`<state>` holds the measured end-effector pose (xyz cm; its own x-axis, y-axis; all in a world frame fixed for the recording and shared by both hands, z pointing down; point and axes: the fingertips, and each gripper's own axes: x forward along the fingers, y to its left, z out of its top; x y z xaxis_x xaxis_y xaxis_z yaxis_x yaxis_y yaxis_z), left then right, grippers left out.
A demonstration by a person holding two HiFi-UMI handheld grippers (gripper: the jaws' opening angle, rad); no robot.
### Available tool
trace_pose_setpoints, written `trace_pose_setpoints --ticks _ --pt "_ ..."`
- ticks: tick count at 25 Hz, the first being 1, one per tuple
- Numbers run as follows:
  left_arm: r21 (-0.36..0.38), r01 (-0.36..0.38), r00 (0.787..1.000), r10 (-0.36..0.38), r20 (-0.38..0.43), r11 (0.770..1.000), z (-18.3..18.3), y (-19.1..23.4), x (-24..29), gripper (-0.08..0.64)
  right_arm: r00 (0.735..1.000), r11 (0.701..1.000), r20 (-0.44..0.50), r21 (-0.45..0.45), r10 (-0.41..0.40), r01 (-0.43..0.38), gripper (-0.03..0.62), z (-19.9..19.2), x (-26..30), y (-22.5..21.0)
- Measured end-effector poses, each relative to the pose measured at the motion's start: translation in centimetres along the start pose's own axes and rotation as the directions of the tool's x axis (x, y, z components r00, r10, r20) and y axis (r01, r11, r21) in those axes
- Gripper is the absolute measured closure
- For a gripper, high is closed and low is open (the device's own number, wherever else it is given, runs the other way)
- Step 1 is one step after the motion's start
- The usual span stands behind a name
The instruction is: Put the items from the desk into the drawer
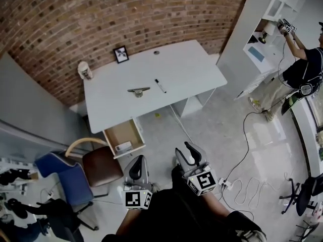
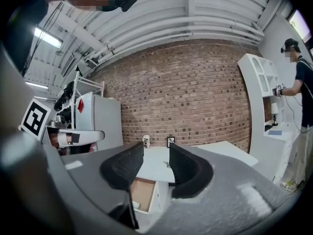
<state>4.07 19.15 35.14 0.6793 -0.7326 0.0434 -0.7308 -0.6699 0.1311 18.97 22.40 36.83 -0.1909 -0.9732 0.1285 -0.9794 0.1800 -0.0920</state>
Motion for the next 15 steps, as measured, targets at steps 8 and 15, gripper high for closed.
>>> trace_pose_setpoints --ticks 8,15 --pt "-0.002 -0.077 0.997 0.077 -0.011 0.997 1.1 -0.5 8.5 0.54 0.996 0.997 -0.035 -0.017 0.08 -0.081 0.423 1.3 5.5 -6.8" --pt "0.004 -0.142 0.99 0.142 -0.012 0.99 1.6 -2.4 13.8 0.54 0.988 0.989 -0.05 -0.026 0.147 -0.148 0.423 1.2 7.8 -12.4"
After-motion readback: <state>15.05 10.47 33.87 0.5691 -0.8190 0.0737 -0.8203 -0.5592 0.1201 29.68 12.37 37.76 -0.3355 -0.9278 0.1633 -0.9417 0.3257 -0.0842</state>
